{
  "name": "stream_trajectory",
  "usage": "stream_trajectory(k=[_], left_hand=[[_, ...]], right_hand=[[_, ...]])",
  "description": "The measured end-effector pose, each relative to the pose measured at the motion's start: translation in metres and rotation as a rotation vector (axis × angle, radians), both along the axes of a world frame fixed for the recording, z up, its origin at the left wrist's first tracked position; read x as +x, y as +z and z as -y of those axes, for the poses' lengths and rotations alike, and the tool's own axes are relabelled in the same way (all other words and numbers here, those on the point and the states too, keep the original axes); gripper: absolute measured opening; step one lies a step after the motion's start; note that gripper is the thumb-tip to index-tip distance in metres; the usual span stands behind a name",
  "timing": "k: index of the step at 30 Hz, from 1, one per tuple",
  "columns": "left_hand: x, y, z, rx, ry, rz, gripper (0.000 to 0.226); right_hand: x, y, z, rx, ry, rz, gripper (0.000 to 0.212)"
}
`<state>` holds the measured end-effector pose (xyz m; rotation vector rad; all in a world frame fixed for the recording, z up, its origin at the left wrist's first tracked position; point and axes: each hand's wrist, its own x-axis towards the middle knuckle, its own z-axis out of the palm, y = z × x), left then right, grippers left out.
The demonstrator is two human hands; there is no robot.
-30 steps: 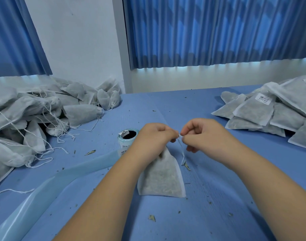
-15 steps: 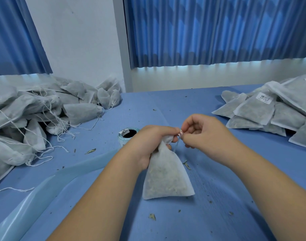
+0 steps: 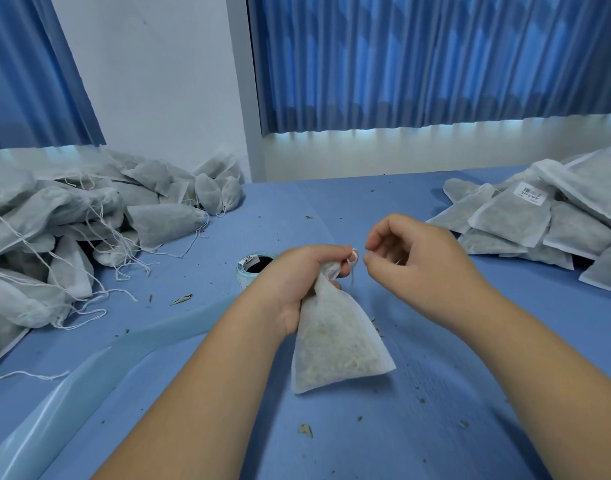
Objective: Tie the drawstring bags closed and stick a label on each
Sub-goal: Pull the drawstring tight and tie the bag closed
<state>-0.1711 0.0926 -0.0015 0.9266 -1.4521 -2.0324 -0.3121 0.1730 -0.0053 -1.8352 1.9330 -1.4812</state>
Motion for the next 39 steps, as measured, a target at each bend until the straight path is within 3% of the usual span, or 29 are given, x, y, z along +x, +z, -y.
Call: stream_trajectory(k=[13,18,20,25,28,33,36,39], left_hand=[[-0.001,-0.003,-0.001,-0.084,0.055,0.031,0.032],[-0.002,-0.005,0.000,-0.133,0.060,0.003,0.019],[-0.001,-0.006,0.001,-0.147,0.051,0.005,0.018],[0.001,-0.007,0.006,-0.182,0.141,0.042,0.018],[0.002,-0.009,0.008,-0.235,0.144,0.100,0.019],[0.000,-0.011,0.005,-0.293,0.060,0.150,0.023],[0.000,-0.012,0.005,-0.315,0.091,0.131,0.025],[-0.001,-0.012,0.008,-0.376,0.199,0.144,0.020]], right_hand=[[0.004,-0.006,0.003,0.055,-0.107,-0.137,0.016],[0.004,-0.004,0.001,0.078,-0.116,-0.112,0.016],[0.003,0.000,0.000,0.088,-0.093,-0.022,0.019],[-0.007,0.013,-0.003,0.037,-0.015,0.418,0.028],[-0.011,0.013,-0.004,0.003,0.051,0.524,0.032],[-0.006,0.009,-0.002,-0.030,0.215,0.725,0.009],[-0.003,0.011,-0.004,0.038,0.375,0.884,0.012],[-0.006,0.019,-0.009,0.267,0.454,0.947,0.010]])
